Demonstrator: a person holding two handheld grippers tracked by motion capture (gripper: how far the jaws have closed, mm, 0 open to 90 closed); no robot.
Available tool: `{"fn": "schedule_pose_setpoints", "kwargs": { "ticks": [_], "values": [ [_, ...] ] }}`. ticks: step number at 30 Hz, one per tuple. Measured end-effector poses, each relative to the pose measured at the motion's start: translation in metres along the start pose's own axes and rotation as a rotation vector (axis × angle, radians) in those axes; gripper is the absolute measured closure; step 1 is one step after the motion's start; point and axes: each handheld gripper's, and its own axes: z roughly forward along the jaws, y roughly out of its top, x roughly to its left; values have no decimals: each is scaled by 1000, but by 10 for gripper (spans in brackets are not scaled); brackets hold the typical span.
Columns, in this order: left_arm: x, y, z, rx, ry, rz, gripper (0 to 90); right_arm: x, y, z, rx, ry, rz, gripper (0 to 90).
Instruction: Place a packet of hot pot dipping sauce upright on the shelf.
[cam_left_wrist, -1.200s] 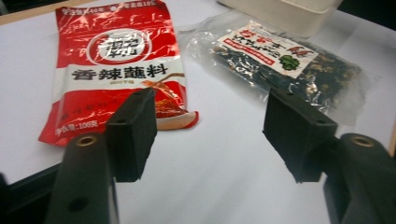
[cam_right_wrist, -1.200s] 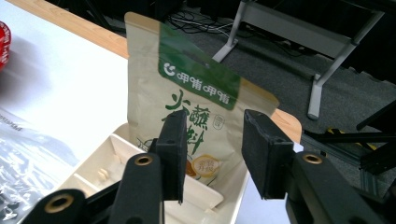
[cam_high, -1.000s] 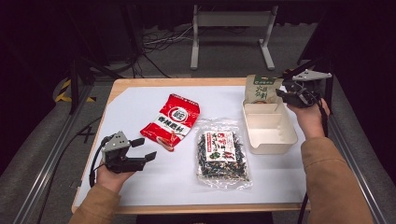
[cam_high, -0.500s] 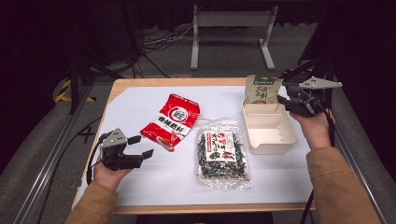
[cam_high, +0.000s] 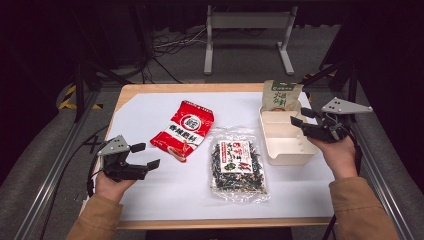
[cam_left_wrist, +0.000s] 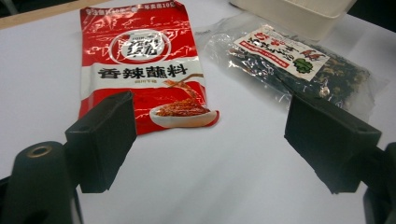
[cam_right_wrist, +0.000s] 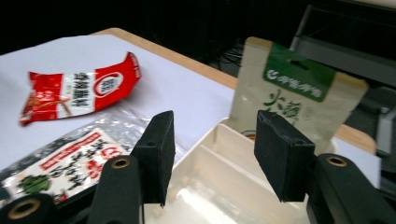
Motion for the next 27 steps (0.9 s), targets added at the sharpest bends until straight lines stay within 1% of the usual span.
{"fn": "schedule_pose_setpoints", "kwargs": {
  "ticks": [1, 2, 3, 4, 6, 7, 8, 9, 10, 11, 13, 14, 16, 17, 18, 19, 20, 21, 22, 23, 24, 27],
  "values": [
    [1, 1, -3, 2, 4, -5, 168, 6, -4, 0, 6, 12, -11, 470],
    [2, 1, -4, 1, 8, -7, 168, 6, -4, 0, 6, 12, -11, 470],
    [4, 2, -5, 2, 16, 1, 166, 10, -8, 0, 13, 21, -31, 469],
    [5, 2, -7, 5, 21, -5, 166, 11, -9, 0, 13, 25, -36, 468],
    [6, 2, -7, 8, 18, 2, 171, 13, -11, 0, 14, 30, -39, 467],
    [6, 2, -8, -5, 7, -3, 171, 15, -12, -1, 13, 37, -41, 465],
    [7, 2, -10, -16, -13, 8, 179, 16, -14, -1, 5, 46, -48, 463],
    [7, 3, -11, -35, -26, 8, 193, 17, -16, 0, 5, 50, -47, 463],
    [7, 4, -12, -38, -32, 15, 202, 17, -17, 0, 5, 52, -46, 463],
    [7, 5, -13, -45, -34, 8, 202, 18, -18, -1, 5, 53, -44, 462],
    [8, 6, -13, -54, -33, 25, 200, 19, -21, -2, -6, 57, -40, 462],
    [8, 6, -13, -49, -29, 22, 195, 20, -21, -3, -12, 62, -35, 460],
    [8, 7, -13, -44, -28, 29, 184, 22, -23, -4, -19, 64, -31, 459],
    [9, 9, -11, -32, -11, 28, 184, 23, -24, -5, -24, 64, -32, 459],
    [9, 11, -11, -21, -12, 19, 152, 25, -27, -9, -51, 73, -25, 460],
    [11, 13, -11, -18, -9, 27, 144, 26, -28, -10, -58, 79, -10, 456],
    [11, 13, -11, -18, -9, 27, 142, 26, -28, -10, -58, 79, -10, 456],
    [12, 15, -10, -14, -7, 22, 133, 29, -28, -10, -39, 91, -17, 456],
    [13, 16, -10, -7, -4, 22, 129, 29, -27, -10, -43, 95, -17, 456],
    [14, 18, -8, 0, -3, 14, 129, 29, -27, -10, -43, 95, -17, 456],
    [16, 20, -7, 10, 4, 15, 127, 31, -27, -10, -44, 105, -13, 453],
    [22, 25, -1, 32, 5, 9, 124, 35, -26, -9, -39, 112, -27, 447]
  ]
}}
